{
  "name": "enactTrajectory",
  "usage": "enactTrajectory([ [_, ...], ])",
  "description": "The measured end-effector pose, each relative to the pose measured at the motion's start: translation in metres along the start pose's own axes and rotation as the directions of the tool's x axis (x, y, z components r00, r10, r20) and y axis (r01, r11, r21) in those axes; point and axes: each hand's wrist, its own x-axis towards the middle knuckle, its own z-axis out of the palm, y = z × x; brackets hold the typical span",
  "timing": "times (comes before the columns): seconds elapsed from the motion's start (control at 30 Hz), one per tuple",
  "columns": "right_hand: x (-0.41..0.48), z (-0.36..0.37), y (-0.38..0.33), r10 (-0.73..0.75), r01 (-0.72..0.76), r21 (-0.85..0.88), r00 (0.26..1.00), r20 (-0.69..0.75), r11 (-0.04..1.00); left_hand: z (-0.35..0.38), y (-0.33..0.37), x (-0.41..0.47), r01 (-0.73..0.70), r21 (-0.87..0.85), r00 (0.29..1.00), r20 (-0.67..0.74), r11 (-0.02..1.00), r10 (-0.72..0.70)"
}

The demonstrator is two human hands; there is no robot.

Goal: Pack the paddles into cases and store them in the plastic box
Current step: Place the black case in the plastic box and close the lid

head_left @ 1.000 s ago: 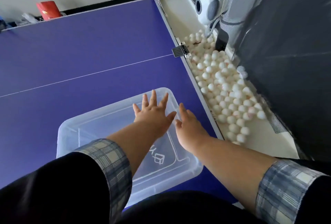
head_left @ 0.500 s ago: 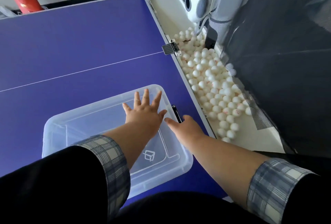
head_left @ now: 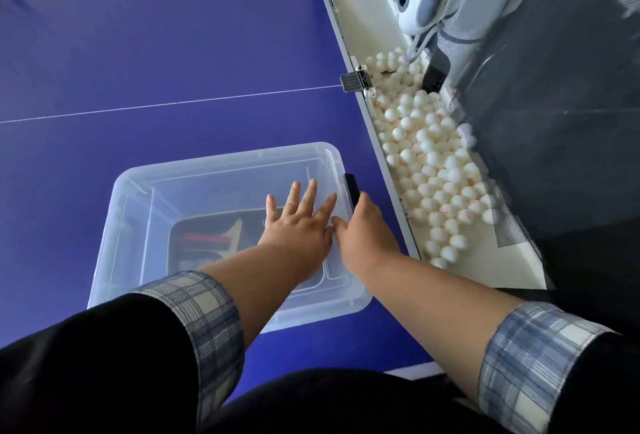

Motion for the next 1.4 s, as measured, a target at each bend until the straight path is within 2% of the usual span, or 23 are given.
enactTrajectory([
  [0.1,-0.003,0.003,0.001,-0.063,0.061,-0.103,0.998,-0.018,0.993,0.005,0.001,-0.001,0.007,-0.014,1.0,-0.027,1.0,-0.007],
  [0.27,-0.007,0.007,-0.001,-0.154,0.157,-0.265,0.988,0.032,0.951,0.009,0.002,0.002,0.012,0.003,0.999,-0.039,1.0,-0.012],
  [0.43,-0.008,0.008,0.004,-0.177,0.189,-0.204,0.981,0.074,0.961,0.004,0.002,0.001,-0.002,0.0,1.0,-0.023,1.0,0.002],
  [0.5,-0.01,0.01,0.006,-0.191,0.2,-0.234,0.98,0.058,0.951,-0.006,-0.001,-0.004,-0.019,-0.092,1.0,-0.022,0.996,0.017],
  [0.57,-0.011,0.011,0.007,-0.209,0.205,-0.361,0.977,0.027,0.91,-0.013,-0.011,-0.015,-0.038,-0.21,0.998,-0.055,0.977,0.027],
  [0.63,-0.01,0.012,0.003,-0.262,0.225,-0.539,0.965,0.009,0.812,-0.017,-0.035,-0.035,-0.004,-0.267,0.994,-0.102,0.964,-0.024],
  [0.7,-0.01,0.016,-0.008,-0.346,0.281,-0.642,0.938,0.025,0.713,-0.018,-0.069,-0.056,0.085,-0.268,0.982,-0.14,0.96,-0.126],
  [0.83,-0.026,0.053,-0.065,-0.49,0.484,-0.628,0.853,0.182,0.609,-0.015,-0.155,-0.099,0.37,-0.233,0.904,-0.135,0.899,-0.407],
  [0.9,-0.039,0.079,-0.099,-0.525,0.554,-0.575,0.817,0.237,0.602,-0.01,-0.192,-0.122,0.534,-0.317,0.804,-0.098,0.784,-0.587],
  [0.93,-0.044,0.092,-0.115,-0.532,0.574,-0.553,0.807,0.255,0.604,-0.008,-0.206,-0.131,0.602,-0.418,0.737,-0.038,0.68,-0.675],
  [0.97,-0.05,0.105,-0.13,-0.538,0.59,-0.538,0.798,0.272,0.602,-0.007,-0.218,-0.137,0.647,-0.553,0.662,0.065,0.526,-0.747],
  [1.0,-0.053,0.117,-0.144,-0.546,0.605,-0.527,0.788,0.286,0.597,-0.007,-0.228,-0.141,0.659,-0.68,0.588,0.2,0.321,-0.783],
  [1.03,-0.056,0.128,-0.157,-0.552,0.618,-0.515,0.779,0.298,0.594,-0.007,-0.235,-0.142,0.646,-0.755,0.531,0.342,0.109,-0.775],
  [1.07,-0.058,0.139,-0.171,-0.558,0.63,-0.497,0.771,0.307,0.597,-0.006,-0.239,-0.143,0.635,-0.772,0.511,0.451,-0.033,-0.732],
  [1.1,-0.059,0.15,-0.184,-0.56,0.636,-0.474,0.768,0.31,0.609,-0.006,-0.241,-0.145,0.632,-0.772,0.537,0.5,-0.069,-0.679],
  [1.13,-0.059,0.16,-0.195,-0.553,0.632,-0.448,0.773,0.311,0.632,-0.004,-0.243,-0.147,0.62,-0.783,0.589,0.496,-0.036,-0.639],
  [1.2,-0.057,0.175,-0.21,-0.508,0.592,-0.422,0.806,0.304,0.686,0.002,-0.245,-0.15,0.54,-0.839,0.67,0.387,0.059,-0.633],
  [1.3,-0.054,0.185,-0.211,-0.492,0.552,-0.45,0.833,0.254,0.702,0.002,-0.246,-0.153,0.417,-0.897,0.721,0.231,0.143,-0.654],
  [1.4,-0.054,0.185,-0.206,-0.514,0.555,-0.38,0.831,0.212,0.74,0.003,-0.241,-0.155,0.392,-0.86,0.774,0.115,0.328,-0.623],
])
